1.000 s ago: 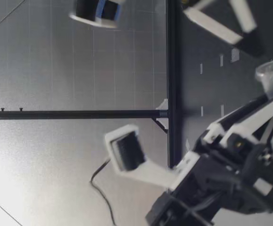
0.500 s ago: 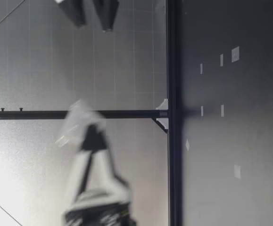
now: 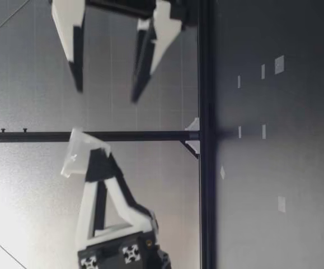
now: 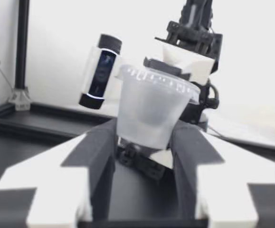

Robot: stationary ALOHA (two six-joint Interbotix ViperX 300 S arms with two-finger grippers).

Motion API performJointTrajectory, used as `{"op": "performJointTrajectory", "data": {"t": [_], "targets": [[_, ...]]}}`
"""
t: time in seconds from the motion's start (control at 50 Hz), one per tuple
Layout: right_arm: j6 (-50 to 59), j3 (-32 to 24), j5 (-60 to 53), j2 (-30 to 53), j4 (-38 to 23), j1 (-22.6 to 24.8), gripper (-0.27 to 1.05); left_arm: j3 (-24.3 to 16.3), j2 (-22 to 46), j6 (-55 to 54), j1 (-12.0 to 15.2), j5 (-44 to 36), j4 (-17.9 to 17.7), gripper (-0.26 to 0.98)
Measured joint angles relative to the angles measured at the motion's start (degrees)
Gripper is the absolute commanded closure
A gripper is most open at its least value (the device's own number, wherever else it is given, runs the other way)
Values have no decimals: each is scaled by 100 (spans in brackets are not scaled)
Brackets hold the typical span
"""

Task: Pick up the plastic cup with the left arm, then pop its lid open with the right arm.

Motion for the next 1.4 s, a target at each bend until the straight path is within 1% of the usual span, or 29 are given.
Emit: {"op": "performJointTrajectory", "data": {"t": [0.24,0.34,0.42,0.46,0.5,0.56,0.7,0.86,1.08,1.16,1.28,1.4], "targets": [[18,-229,123,-114,-360,-149,8,-44,26,0,0,132,0,50],[35,-545,88,-246,-686,-202,8,-70,44,0,0,246,18,50],[44,-650,-448,-448,-1037,-290,8,-202,26,9,-9,352,18,50],[9,-668,-870,-650,-1169,-325,8,-141,70,-9,-9,413,0,50],[-18,-598,-1257,-896,-1248,-387,8,-141,88,-9,9,466,-9,50],[-44,-369,-1415,-1143,-1239,-510,8,-141,88,-9,0,483,0,50],[-290,26,-1072,-1336,-1011,-615,8,-141,88,-9,0,510,0,50],[-615,114,-694,-1318,-984,-615,8,-141,88,-9,0,510,0,50],[-1002,149,-510,-940,-1063,-624,8,-141,88,-9,0,510,0,50],[-1450,158,-396,-888,-1248,-650,8,-141,88,-18,0,519,0,50],[-2830,141,105,-993,-1564,-677,8,-141,88,-18,0,519,0,50],[-4192,79,949,-1389,-1758,-677,8,-141,88,-18,0,510,0,50]]}}
